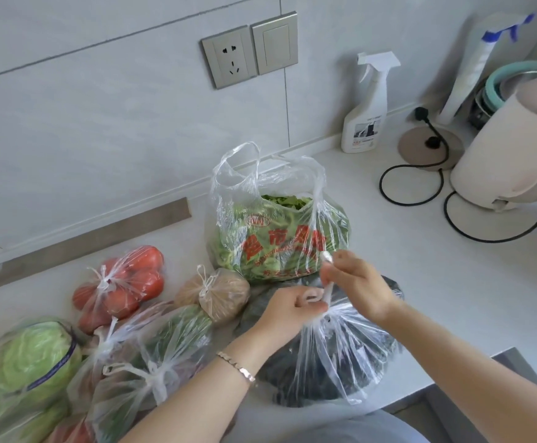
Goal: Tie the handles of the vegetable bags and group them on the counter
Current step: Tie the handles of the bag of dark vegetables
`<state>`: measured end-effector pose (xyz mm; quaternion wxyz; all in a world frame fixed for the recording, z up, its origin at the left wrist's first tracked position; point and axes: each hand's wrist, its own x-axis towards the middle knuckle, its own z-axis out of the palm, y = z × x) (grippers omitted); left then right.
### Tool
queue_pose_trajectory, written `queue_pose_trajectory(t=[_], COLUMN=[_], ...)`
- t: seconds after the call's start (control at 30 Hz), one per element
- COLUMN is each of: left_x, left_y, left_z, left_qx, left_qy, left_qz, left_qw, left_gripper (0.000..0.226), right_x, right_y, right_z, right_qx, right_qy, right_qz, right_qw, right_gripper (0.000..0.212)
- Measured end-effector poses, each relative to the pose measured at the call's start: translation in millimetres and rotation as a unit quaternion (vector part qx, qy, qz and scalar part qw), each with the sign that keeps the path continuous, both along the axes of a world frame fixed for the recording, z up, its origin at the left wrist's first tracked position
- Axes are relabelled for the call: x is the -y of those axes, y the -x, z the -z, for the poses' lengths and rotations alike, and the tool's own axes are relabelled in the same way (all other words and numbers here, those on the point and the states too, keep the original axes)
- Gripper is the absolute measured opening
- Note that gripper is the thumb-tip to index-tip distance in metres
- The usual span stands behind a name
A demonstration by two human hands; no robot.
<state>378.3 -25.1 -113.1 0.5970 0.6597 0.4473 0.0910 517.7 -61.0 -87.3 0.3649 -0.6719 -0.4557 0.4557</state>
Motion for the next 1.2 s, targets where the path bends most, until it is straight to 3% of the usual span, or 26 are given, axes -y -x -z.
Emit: queue_pose_trajectory(t=[0.03,0.07,0.1,0.2,0.27,0.37,0.47,0.53,0.63,0.73,0.83,0.97,1.07,1.2], left_x=[0,2,0,0,-3,-2,0,-1,-6,-10,-14,-15,-15,-9], left_y=[-5,-9,-10,-10,-6,-4,-9,-9,-9,-15,-30,-39,-27,0], left_z=[2,-4,-1,-6,-1,5,-2,-1,1,-10,-14,-7,-6,-3], left_qx=[-0.029,-0.022,-0.040,0.007,0.037,0.029,0.036,0.038,0.076,0.122,0.116,0.075,-0.044,-0.125], left_qy=[0.014,0.022,0.033,0.080,0.132,0.143,0.147,0.141,0.202,0.239,0.227,0.197,0.045,-0.096], left_qz=[0.017,0.021,0.024,-0.096,-0.182,-0.207,-0.222,-0.260,-0.367,-0.405,-0.352,-0.241,-0.095,0.061], left_qw=[0.999,0.999,0.998,0.992,0.974,0.967,0.963,0.955,0.905,0.874,0.901,0.947,0.993,0.986], left_gripper=[0.050,0.022,0.044,0.012,0.019,0.016,0.017,0.016,0.013,0.019,0.016,0.032,0.043,0.045], right_x=[-4,-7,-10,-7,6,25,24,18,10,12,21,24,21,19], right_y=[5,9,10,4,3,16,25,31,43,52,49,43,42,33], right_z=[1,3,6,18,30,46,54,59,62,56,56,58,55,53], right_qx=[0.004,-0.012,-0.047,-0.156,-0.109,0.017,0.067,0.050,0.010,0.098,0.154,0.099,-0.012,-0.107], right_qy=[0.000,0.005,0.009,0.014,0.041,0.068,0.047,0.060,0.115,0.098,0.035,0.036,0.075,0.122], right_qz=[0.003,0.019,0.048,0.142,0.094,-0.063,-0.023,0.051,0.138,0.056,-0.040,-0.042,0.022,0.038], right_qw=[1.000,1.000,0.998,0.977,0.989,0.996,0.996,0.996,0.984,0.989,0.987,0.994,0.997,0.986], right_gripper=[0.033,0.031,0.029,0.022,0.029,0.027,0.028,0.035,0.038,0.042,0.031,0.032,0.037,0.035])
